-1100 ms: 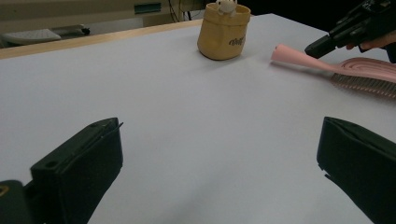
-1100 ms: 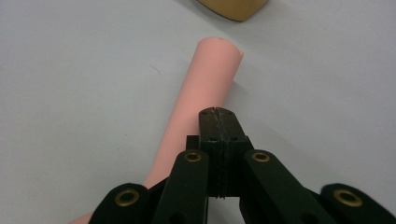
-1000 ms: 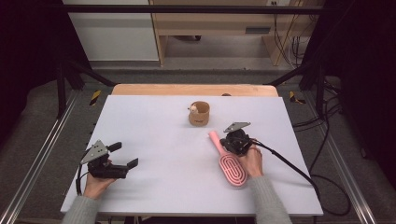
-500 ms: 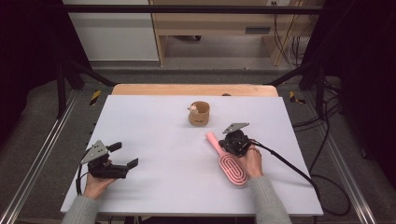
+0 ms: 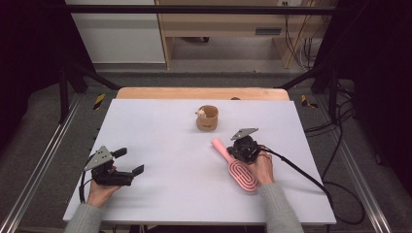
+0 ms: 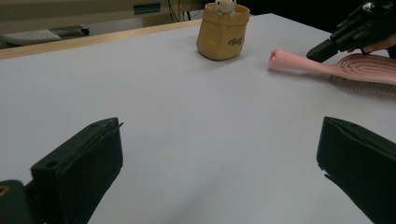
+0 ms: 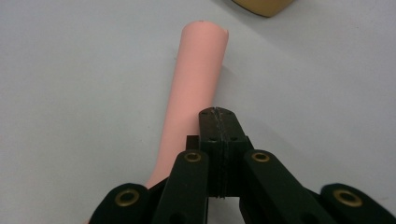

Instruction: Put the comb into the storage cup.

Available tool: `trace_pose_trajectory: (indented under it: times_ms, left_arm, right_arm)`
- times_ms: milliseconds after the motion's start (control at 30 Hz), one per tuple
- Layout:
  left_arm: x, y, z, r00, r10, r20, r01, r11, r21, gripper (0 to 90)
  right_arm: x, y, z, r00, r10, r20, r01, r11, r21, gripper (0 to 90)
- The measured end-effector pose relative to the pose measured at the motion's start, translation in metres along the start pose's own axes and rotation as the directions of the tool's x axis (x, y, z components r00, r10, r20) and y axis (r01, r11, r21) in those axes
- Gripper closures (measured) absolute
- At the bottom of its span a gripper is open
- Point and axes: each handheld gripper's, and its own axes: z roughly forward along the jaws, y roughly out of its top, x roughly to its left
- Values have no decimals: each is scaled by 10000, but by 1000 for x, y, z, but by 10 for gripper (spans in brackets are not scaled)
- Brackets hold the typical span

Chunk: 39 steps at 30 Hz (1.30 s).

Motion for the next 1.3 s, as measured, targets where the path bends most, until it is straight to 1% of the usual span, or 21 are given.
trace_pose_trajectory:
  times_ms: [200,233,333,500,567,600,667,767,800,900,1000,1067,1100,1200,1300]
  left_arm:
    - [0,0,0,10000,1,7,-1,10000,11,2]
    - [0,0,0,10000,11,-1,-11,10000,19,2]
    - [0,0,1,10000,11,4,-11,10000,35,2]
    - [1,0,0,10000,-4,-8,4,10000,10,2]
    - [1,0,0,10000,-11,-14,11,10000,13,3]
    - [1,0,0,10000,-6,-9,6,10000,24,2]
    - [1,0,0,10000,-1,-3,1,10000,23,3]
    - [1,0,0,10000,-11,2,11,10000,19,3]
    - [1,0,0,10000,-12,1,12,10000,20,3]
    - [1,0,1,10000,1,2,-1,10000,33,3]
    - [1,0,1,10000,-6,8,6,10000,30,3]
    - [1,0,0,10000,-3,2,3,10000,28,3]
    - [1,0,0,10000,-3,1,3,10000,24,3]
    - [1,0,1,10000,-6,-1,6,10000,31,3]
    - [0,0,1,10000,6,2,-6,10000,37,3]
  right_arm:
    - [-2,2,-2,9999,9,131,-9,10000,-47,900]
    - [-2,2,-3,9998,21,184,-21,10000,-32,900]
    - [-3,4,-5,9992,-139,385,136,9999,64,900]
    - [-2,10,-8,9979,-84,638,87,10000,-47,900]
    - [-1,13,-9,9974,46,724,-42,10000,-51,900]
    - [-2,15,-9,9974,229,677,-223,9997,-102,900]
    - [-4,16,-8,9953,610,746,-606,9981,-77,900]
    - [-7,18,-7,9922,972,781,-971,9953,-54,900]
    - [-7,18,-6,9927,898,810,-893,9960,-104,900]
    - [-7,22,-5,9916,1013,804,-1005,9948,-128,900]
    - [-5,28,-4,9895,1192,821,-1189,9929,-87,900]
    - [-5,31,-1,9861,1471,768,-1468,9891,-89,900]
    - [-5,32,0,9850,1502,851,-1503,9886,-61,900]
    - [-4,32,5,9833,1583,893,-1588,9873,-11,900]
    - [-3,33,9,9828,1561,991,-1582,9873,140,900]
